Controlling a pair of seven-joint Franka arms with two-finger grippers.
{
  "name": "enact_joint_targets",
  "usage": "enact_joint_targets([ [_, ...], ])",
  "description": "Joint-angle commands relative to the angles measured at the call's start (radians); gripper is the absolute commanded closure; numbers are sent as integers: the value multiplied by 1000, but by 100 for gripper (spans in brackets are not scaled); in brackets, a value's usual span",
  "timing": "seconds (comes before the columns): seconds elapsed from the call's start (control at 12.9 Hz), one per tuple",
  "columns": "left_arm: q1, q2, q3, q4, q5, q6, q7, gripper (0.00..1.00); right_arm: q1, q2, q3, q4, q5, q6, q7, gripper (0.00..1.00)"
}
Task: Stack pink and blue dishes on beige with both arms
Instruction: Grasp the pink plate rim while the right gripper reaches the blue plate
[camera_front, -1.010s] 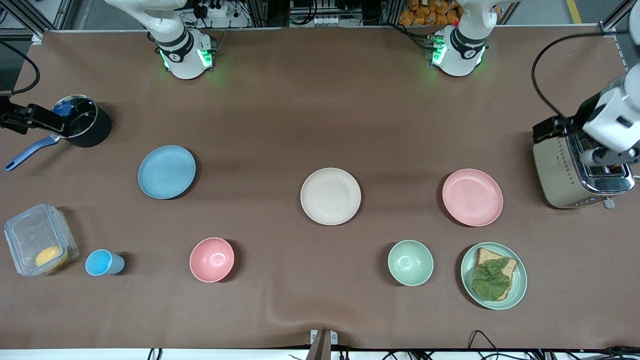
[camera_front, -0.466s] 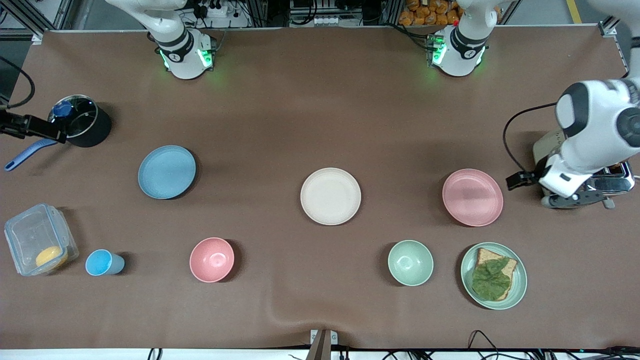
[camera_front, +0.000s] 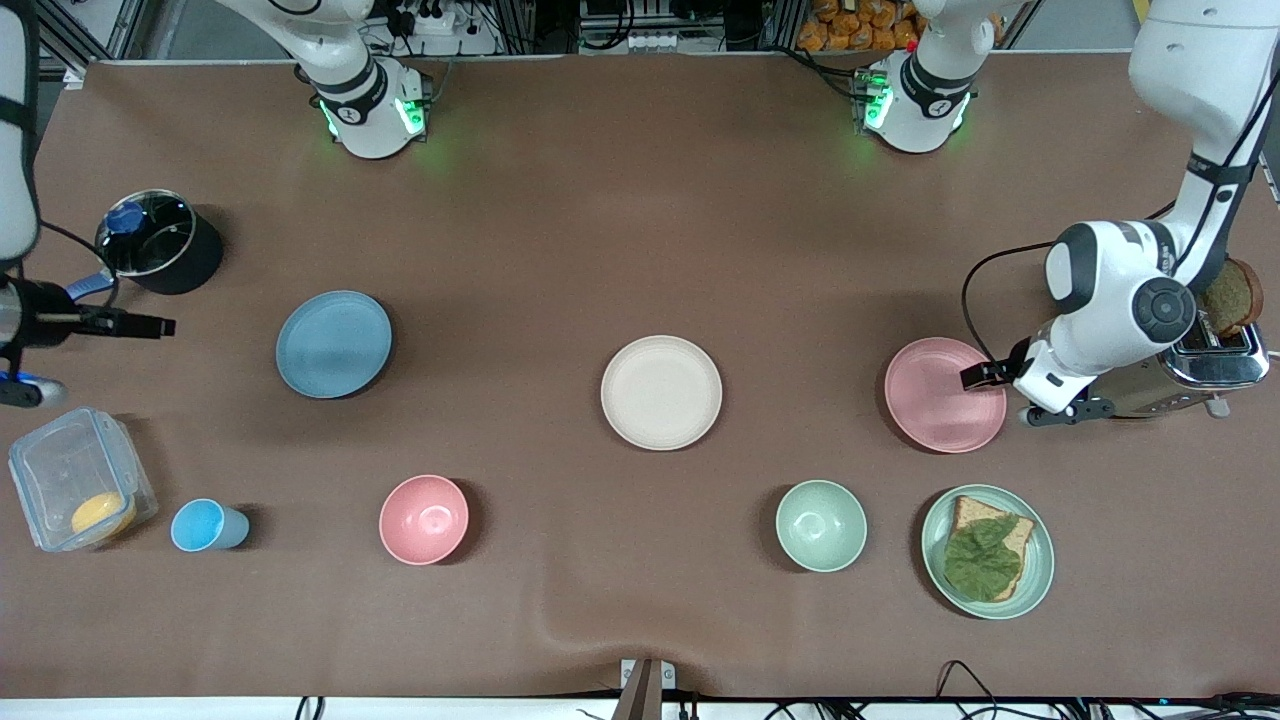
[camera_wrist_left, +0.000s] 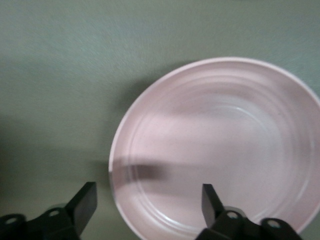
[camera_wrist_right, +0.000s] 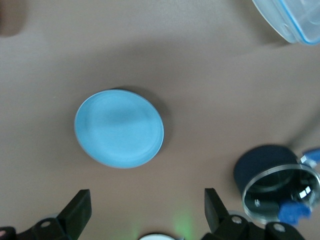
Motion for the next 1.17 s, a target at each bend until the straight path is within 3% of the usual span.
enact_joint_targets([
  [0.0,30,24,-9,10,12,17,-1,10,-24,-37,12,-147,48,152,-72,0],
  [0.31,56,36,-7,21,12,17,16,10,-45,-26,12,-342,63,429,-238,0],
  [0.47,72,58,-7,30,12,17,19,19,-42,-9,12,-431,74,574,-281,0],
  [0.7,73,69,-9,35,12,25,17,44,-36,49,16,-511,77,735,-350,0],
  [0.85,73,75,-9,38,7,25,14,85,-32,93,18,-517,82,771,-384,0],
  [0.93,73,73,-10,43,4,25,14,100,-27,109,29,-516,83,775,-384,0],
  [1.09,72,67,-15,46,-5,25,8,100,-22,133,36,-516,88,789,-384,0],
])
